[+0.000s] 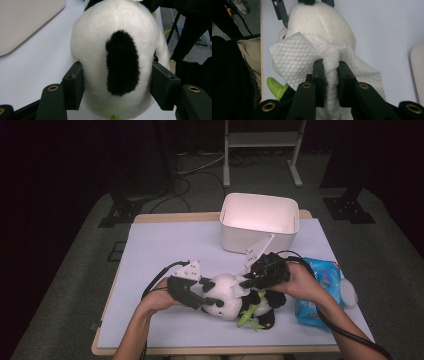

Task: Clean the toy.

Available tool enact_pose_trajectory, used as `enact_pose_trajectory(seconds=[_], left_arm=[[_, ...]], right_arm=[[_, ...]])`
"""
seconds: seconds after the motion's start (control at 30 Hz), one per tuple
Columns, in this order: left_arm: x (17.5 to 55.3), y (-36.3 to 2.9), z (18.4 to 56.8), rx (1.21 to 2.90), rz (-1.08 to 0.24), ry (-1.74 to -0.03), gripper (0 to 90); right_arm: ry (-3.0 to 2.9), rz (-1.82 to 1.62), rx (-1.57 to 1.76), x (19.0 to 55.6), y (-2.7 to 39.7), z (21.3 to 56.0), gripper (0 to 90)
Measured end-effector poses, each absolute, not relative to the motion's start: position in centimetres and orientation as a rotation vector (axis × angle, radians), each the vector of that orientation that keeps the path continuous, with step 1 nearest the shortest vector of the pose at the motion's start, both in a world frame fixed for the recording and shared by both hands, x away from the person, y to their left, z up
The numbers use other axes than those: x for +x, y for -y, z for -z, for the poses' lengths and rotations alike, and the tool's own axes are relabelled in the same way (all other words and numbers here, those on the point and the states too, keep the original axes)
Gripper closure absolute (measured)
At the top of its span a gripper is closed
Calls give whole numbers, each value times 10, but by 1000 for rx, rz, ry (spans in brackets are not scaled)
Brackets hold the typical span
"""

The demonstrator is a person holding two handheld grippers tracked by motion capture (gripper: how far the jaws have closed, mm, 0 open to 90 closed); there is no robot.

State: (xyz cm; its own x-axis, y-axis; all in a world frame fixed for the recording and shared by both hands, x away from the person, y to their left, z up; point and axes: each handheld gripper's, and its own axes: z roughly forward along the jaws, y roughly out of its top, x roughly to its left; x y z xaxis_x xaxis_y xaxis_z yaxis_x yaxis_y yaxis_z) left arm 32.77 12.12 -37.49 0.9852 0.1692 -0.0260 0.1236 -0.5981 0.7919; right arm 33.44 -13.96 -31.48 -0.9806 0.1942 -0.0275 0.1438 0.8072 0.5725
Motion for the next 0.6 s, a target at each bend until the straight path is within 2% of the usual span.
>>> enact_pose_trajectory(seconds=[0.43, 0.6], left_arm=[[328, -120, 374, 2231, -72, -193, 358], [328, -121, 376, 2223, -67, -200, 358]], right_arm=[[-2904, -982, 227, 340, 122, 308, 780], [-2922, -932, 232, 339, 129, 312, 780]])
